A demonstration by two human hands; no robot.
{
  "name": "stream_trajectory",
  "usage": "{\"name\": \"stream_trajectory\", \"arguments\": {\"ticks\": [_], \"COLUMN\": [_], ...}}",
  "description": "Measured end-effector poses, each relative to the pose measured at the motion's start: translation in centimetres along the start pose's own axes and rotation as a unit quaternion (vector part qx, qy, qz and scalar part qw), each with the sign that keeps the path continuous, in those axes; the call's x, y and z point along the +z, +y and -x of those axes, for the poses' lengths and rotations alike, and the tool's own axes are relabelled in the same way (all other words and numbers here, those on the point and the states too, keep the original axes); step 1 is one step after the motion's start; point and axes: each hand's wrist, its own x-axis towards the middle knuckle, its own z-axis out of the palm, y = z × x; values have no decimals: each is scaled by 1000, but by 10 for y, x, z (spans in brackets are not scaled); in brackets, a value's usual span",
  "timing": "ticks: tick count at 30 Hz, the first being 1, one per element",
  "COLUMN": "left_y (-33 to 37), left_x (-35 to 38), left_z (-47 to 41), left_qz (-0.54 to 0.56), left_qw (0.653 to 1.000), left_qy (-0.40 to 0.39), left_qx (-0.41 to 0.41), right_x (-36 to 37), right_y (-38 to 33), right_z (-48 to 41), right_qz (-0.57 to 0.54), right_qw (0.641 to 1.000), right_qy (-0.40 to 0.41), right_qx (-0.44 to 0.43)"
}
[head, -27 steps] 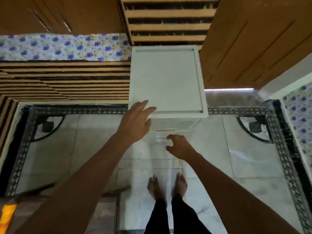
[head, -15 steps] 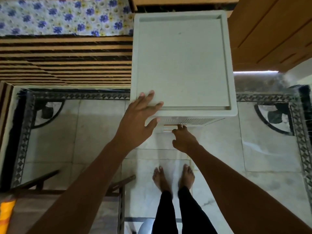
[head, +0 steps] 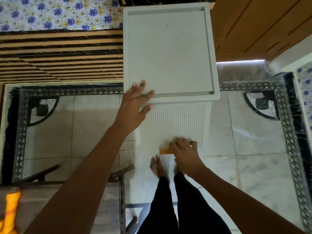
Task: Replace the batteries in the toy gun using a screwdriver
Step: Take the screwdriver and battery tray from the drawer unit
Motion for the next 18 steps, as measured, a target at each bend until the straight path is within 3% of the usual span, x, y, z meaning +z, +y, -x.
{"name": "stream_trajectory", "arguments": {"ticks": [4,7,18], "left_y": [6,7,16], "left_x": [3,6,13], "left_z": [1,3,1], "left_qz": [1,-2,-11], "left_qw": [1000,1000,998], "left_qy": [5,9,29], "left_qx": [-24,-26,-58], "right_x": [-26,-47,-70], "right_y": [-19,-22,3], "right_z": [33,42,-54], "right_qz": [-64,-73,5], "right_qw": [982,965,923], "right_qy": [178,253,379], "right_qx": [-6,-19,68]}}
